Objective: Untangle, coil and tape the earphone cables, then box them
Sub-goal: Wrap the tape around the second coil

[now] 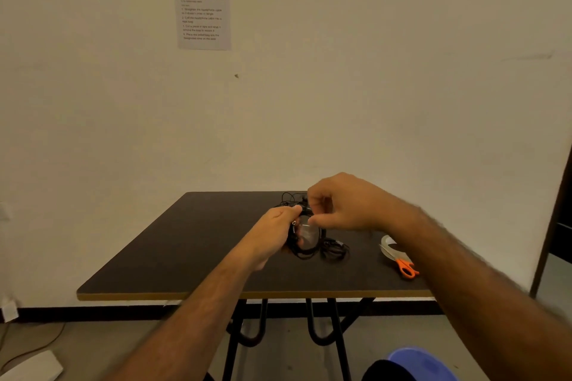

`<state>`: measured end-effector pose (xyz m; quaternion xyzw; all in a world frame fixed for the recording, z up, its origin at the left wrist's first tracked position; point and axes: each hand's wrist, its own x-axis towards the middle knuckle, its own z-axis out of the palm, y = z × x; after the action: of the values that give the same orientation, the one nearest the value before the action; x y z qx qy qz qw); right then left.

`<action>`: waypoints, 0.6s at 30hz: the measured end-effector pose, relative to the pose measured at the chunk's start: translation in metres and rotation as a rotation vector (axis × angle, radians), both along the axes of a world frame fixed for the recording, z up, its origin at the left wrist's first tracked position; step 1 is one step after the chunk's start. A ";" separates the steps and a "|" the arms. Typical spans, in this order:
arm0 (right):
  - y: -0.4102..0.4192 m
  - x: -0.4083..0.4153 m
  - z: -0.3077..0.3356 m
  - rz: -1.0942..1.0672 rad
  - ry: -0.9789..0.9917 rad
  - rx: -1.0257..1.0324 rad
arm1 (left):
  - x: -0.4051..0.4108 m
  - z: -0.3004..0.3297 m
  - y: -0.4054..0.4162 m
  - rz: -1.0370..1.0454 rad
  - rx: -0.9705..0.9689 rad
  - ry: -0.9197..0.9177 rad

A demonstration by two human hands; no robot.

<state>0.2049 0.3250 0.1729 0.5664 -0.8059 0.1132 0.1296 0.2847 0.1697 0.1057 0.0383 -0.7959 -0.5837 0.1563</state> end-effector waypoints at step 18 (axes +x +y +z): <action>-0.007 -0.004 -0.010 -0.039 0.275 -0.039 | 0.001 0.009 0.006 0.016 -0.120 -0.008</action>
<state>0.2009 0.3185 0.1624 0.5580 -0.7892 0.0478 0.2520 0.2853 0.1756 0.1151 0.0373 -0.8297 -0.5334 0.1600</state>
